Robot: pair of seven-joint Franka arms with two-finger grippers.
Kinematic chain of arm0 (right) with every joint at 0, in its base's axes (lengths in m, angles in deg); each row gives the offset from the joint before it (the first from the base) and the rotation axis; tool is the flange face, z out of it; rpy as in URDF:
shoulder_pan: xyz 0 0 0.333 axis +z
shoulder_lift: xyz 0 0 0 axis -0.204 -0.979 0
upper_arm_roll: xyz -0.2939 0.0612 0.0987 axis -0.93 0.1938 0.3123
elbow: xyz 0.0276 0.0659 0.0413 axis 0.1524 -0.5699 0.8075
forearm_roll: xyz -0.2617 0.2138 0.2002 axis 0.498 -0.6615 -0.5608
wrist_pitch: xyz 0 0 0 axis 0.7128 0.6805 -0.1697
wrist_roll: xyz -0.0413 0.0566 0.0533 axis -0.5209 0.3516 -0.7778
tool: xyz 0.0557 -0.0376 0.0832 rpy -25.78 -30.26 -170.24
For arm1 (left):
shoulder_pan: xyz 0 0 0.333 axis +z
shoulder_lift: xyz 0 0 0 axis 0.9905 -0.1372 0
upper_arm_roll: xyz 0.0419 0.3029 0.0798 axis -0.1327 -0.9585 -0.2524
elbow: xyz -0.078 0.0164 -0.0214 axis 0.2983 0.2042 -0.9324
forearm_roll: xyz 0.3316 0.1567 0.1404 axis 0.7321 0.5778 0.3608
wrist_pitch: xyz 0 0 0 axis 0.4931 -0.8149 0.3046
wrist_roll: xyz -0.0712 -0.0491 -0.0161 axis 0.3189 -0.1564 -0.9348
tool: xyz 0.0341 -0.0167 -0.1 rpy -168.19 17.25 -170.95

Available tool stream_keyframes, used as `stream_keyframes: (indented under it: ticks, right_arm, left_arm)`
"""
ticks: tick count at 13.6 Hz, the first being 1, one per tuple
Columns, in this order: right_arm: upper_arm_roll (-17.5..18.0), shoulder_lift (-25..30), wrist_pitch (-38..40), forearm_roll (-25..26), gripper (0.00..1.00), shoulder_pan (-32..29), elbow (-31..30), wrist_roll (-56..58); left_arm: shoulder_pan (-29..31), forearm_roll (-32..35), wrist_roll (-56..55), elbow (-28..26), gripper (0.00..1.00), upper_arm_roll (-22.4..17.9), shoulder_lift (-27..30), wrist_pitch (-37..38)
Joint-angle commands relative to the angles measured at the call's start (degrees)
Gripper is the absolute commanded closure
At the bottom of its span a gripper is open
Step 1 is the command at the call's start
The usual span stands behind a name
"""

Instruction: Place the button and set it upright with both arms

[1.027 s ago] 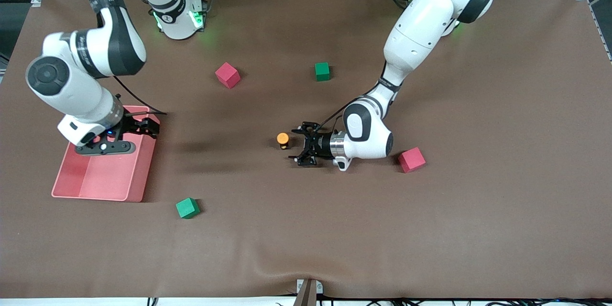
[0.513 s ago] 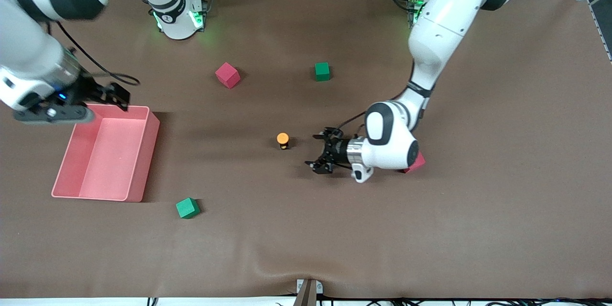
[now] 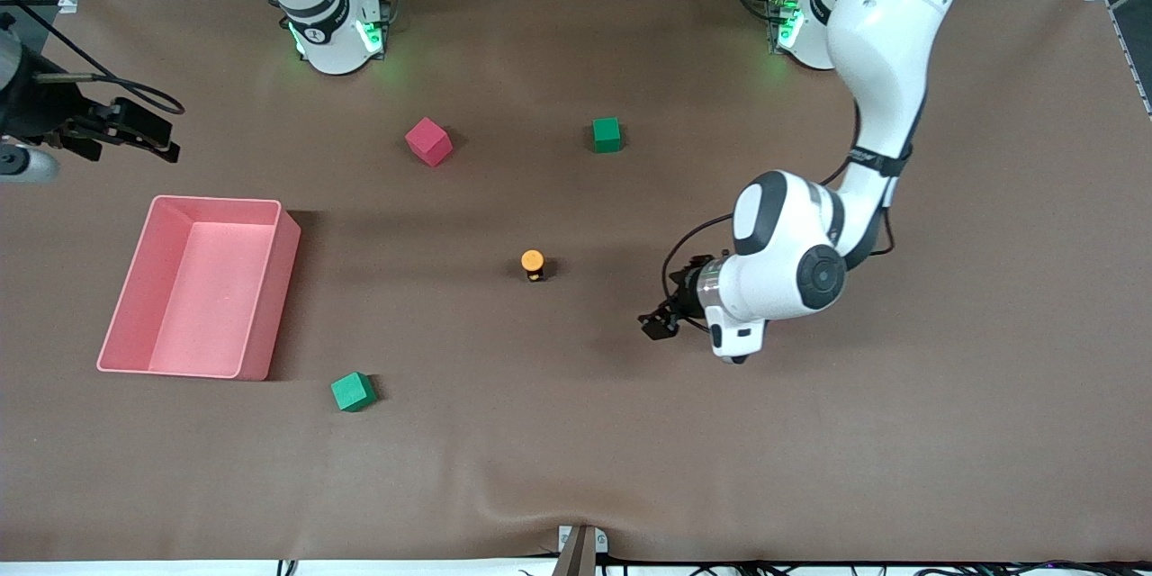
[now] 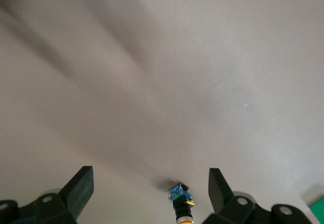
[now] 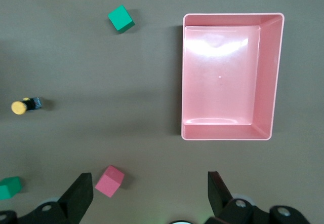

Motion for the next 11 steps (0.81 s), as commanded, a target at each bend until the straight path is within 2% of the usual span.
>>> stream_keyframes:
  ticks: [1, 4, 6, 8, 9, 11]
  right_arm:
    - [-2.4, 1.2, 1.7, -1.6, 0.00, -0.7, 0.1, 1.2]
    - [-3.7, 1.2, 1.9, -1.0, 0.00, -0.8, 0.1, 5.0]
    - [-3.6, 1.2, 2.3, -1.0, 0.00, -0.7, 0.1, 4.9]
    - [-3.6, 1.1, 3.2, -0.9, 0.00, -0.6, 0.1, 3.5]
    - [-3.6, 1.1, 3.5, -0.8, 0.00, -0.5, 0.1, 1.7]
    - [-1.7, 1.1, 4.4, 2.6, 0.00, 0.2, 0.5, -3.0]
  left_arm:
    - [1.9, 7.8, 3.0, 0.2, 0.00, 0.1, 3.1, 2.0]
    - [4.1, 16.7, 9.5, 0.4, 0.00, 0.9, 5.3, 4.5]
    - [6.4, 19.1, 13.7, 0.1, 0.00, 1.4, 7.5, 6.4]
    - [12.3, 20.2, 16.7, 0.2, 0.00, 6.0, 10.8, 9.9]
    - [15.5, 21.5, 20.1, 0.2, 0.00, 7.6, 12.5, 13.1]
    - [18.8, 25.0, 34.0, -0.1, 0.00, 8.2, 16.8, 17.0]
